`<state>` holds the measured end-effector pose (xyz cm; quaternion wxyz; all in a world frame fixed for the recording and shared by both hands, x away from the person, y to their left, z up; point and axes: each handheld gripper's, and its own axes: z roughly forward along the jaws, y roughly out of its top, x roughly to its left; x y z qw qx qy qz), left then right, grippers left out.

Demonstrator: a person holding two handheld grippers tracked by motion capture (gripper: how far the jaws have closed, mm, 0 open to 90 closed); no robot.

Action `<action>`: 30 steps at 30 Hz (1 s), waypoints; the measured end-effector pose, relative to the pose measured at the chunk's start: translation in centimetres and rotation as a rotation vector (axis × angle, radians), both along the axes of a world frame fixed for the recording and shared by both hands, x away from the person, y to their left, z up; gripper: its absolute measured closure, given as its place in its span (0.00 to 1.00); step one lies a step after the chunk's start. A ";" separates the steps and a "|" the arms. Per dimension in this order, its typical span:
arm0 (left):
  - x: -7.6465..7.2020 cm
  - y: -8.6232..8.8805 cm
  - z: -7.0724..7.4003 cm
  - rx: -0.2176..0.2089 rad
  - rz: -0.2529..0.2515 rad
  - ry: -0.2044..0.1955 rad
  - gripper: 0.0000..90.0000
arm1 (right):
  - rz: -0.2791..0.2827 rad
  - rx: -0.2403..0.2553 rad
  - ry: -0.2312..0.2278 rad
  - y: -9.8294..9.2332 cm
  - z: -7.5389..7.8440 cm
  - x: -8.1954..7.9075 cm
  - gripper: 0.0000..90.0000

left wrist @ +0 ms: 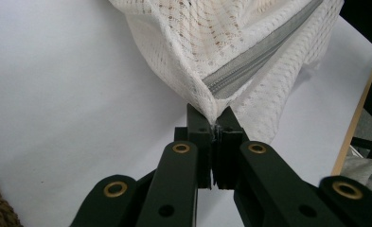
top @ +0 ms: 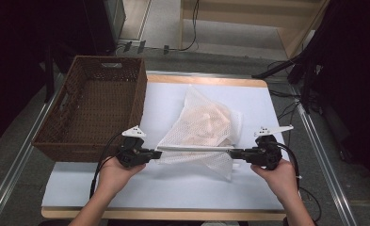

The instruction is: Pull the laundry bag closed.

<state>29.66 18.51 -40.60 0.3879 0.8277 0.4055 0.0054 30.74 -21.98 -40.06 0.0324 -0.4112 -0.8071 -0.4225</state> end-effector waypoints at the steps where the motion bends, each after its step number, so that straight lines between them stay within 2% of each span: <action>1: 0.0 0.0 0.0 0.006 0.005 0.003 0.98 | 0.002 -0.002 0.003 0.0 0.0 0.0 0.97; 6: 0.2 0.5 0.1 0.010 0.032 0.004 0.99 | -0.009 -0.017 0.006 0.1 -0.1 0.1 0.97; 8: 0.3 1.0 0.2 0.015 0.066 0.005 0.99 | -0.025 -0.024 0.007 -0.2 -0.2 0.2 0.97; 9: 0.5 1.5 0.2 0.003 0.070 0.016 0.99 | -0.052 -0.041 0.018 -0.7 -0.2 0.3 0.97; 10: 0.6 1.7 0.2 -0.008 0.076 0.021 0.99 | -0.061 -0.032 0.028 -1.2 -0.4 0.5 0.97; 12: 0.5 1.4 0.2 -0.003 0.058 0.017 0.99 | -0.069 -0.010 0.044 -1.8 -0.7 0.7 0.97; 15: 0.3 1.0 0.0 0.011 0.041 0.015 0.99 | -0.083 -0.055 0.029 -1.6 -0.8 0.7 0.97; 21: 0.1 0.8 0.0 -0.001 0.026 0.012 0.99 | -0.090 -0.059 0.022 -1.7 -0.8 0.8 0.97; 26: -0.3 0.2 -0.3 0.007 -0.006 0.018 0.98 | -0.104 -0.062 0.026 -2.1 -0.9 0.9 0.97; 30: -0.2 0.2 -0.7 -0.014 -0.007 0.042 0.96 | -0.105 -0.061 0.016 -2.1 -1.0 0.9 0.96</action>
